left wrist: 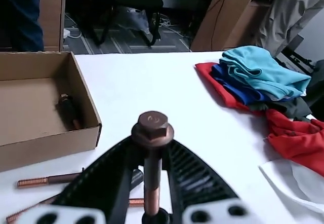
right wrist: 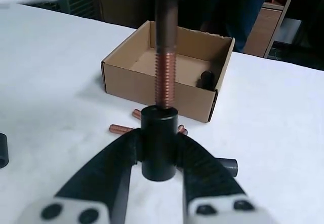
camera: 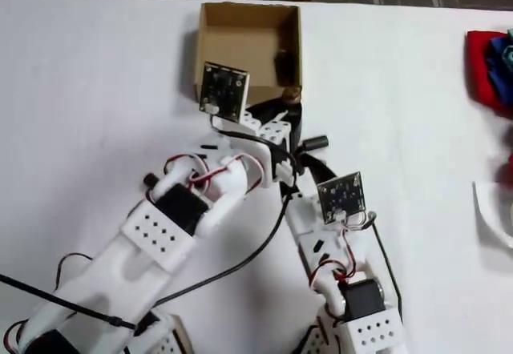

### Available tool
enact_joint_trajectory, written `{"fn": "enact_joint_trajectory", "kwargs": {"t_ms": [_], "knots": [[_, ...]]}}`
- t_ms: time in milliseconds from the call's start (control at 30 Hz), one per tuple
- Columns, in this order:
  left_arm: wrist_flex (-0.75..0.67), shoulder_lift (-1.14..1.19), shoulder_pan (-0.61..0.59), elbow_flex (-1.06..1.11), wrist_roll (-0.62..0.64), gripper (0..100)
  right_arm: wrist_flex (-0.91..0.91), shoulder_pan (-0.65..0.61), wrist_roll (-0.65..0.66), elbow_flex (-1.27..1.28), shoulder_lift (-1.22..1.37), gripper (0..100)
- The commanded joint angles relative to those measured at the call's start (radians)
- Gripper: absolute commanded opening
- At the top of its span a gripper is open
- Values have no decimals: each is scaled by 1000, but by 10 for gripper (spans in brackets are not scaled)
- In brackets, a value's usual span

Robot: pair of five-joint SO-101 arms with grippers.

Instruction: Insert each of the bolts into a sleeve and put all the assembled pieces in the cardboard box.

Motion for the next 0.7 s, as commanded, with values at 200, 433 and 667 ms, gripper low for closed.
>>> {"fn": "enact_joint_trajectory", "kwargs": {"t_ms": [200, 433, 667], "knots": [[38, -3, 78, -25, 12, 27, -31, 1, 0, 3, -7, 22], [75, -3, 80, -30, 12, 27, -56, 62, 0, 0, -7, 22], [78, 5, 94, -25, 14, 27, -79, 94, -2, 0, -7, 22]]}}
